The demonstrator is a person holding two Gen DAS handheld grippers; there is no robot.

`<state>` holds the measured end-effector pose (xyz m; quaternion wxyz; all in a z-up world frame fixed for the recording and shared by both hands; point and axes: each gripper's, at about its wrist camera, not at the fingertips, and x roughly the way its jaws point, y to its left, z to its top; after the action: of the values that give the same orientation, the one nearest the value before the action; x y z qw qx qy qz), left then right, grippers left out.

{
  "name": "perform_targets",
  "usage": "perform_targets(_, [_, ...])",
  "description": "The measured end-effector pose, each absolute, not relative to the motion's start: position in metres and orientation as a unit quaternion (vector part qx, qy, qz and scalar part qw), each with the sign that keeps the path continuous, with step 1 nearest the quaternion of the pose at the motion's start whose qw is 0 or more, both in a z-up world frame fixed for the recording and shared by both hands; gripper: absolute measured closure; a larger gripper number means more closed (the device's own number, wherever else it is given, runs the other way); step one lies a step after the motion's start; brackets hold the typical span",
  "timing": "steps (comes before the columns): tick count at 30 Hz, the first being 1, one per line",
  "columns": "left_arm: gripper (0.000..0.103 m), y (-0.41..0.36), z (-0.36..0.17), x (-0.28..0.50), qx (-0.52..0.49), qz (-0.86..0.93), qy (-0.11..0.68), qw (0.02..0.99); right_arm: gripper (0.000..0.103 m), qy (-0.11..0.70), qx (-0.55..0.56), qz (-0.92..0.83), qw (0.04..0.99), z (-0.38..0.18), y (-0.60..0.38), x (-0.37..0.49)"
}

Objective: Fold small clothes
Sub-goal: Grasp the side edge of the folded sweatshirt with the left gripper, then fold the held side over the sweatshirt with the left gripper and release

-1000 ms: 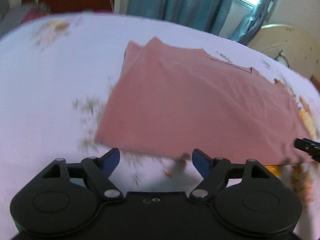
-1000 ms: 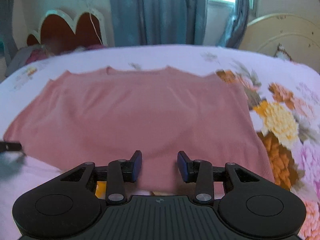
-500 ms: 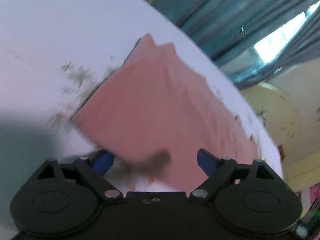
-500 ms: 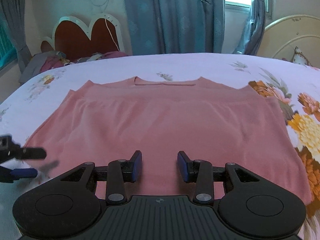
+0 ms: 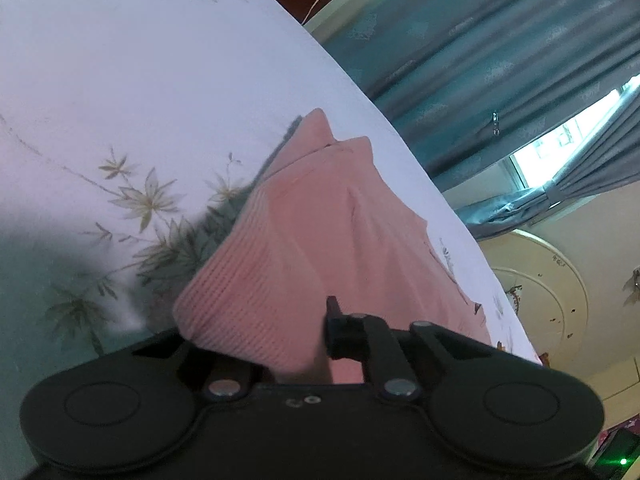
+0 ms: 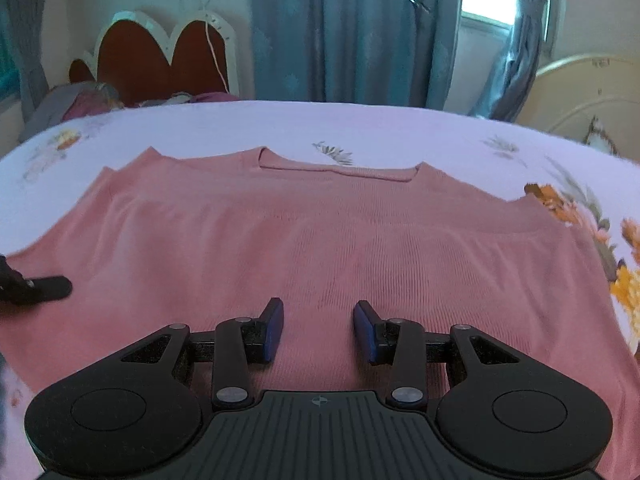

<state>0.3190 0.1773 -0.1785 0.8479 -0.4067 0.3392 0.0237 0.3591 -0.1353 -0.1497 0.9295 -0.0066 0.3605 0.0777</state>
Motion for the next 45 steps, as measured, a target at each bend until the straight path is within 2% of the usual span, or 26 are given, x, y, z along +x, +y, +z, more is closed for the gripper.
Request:
perform_targets(7, [0.094, 0.167, -0.157, 0.316, -0.369, 0.023, 0.316, 0.874, 0.064, 0.362, -0.005, 0.076, 0.929, -0.153, -0.135, 0.362])
perform_targets(13, [0.094, 0.119, -0.105, 0.328, -0.242, 0.007, 0.291, 0.925, 0.064, 0.365, 0.020, 0.104, 0.925, -0.146, -0.148, 0.366])
perform_targets(20, [0.094, -0.012, -0.055, 0.361, -0.107, -0.107, 0.275, 0.949, 0.064, 0.324, 0.102, 0.095, 0.936, -0.114, -0.240, 0.334])
perform_targets(24, [0.094, -0.100, -0.064, 0.364, -0.055, -0.187, 0.281, 0.940, 0.064, 0.323, 0.124, 0.049, 0.937, -0.113, -0.316, 0.306])
perform_targets(27, [0.094, -0.154, -0.096, 0.359, -0.018, -0.223, 0.316, 0.922, 0.064, 0.330, 0.135, 0.017, 0.934, -0.121, -0.364, 0.289])
perform_targets(28, [0.093, -0.170, -0.109, 0.356, -0.002, -0.232, 0.334, 0.913, 0.064, 0.334, 0.138, 0.009, 0.932, -0.123, -0.376, 0.286])
perform_targets(30, [0.083, -0.191, -0.133, 0.348, 0.026, -0.249, 0.370, 0.895, 0.064, 0.338, 0.154, 0.007, 0.928, -0.126, -0.396, 0.282])
perform_targets(33, [0.069, -0.198, -0.139, 0.319, 0.075, -0.259, 0.350, 0.897, 0.064, 0.327, 0.187, 0.027, 0.926, -0.121, -0.412, 0.280])
perform_targets(35, [0.051, -0.192, -0.134, 0.307, 0.068, -0.276, 0.358, 0.889, 0.064, 0.321, 0.206, 0.050, 0.923, -0.117, -0.413, 0.284])
perform_targets(37, [0.047, -0.183, -0.128, 0.296, 0.068, -0.282, 0.353, 0.889, 0.064, 0.321, 0.214, 0.075, 0.920, -0.114, -0.408, 0.290])
perform_targets(45, [0.046, -0.115, -0.107, 0.301, 0.027, -0.170, 0.348, 0.922, 0.064, 0.361, 0.194, 0.102, 0.907, -0.135, -0.379, 0.325])
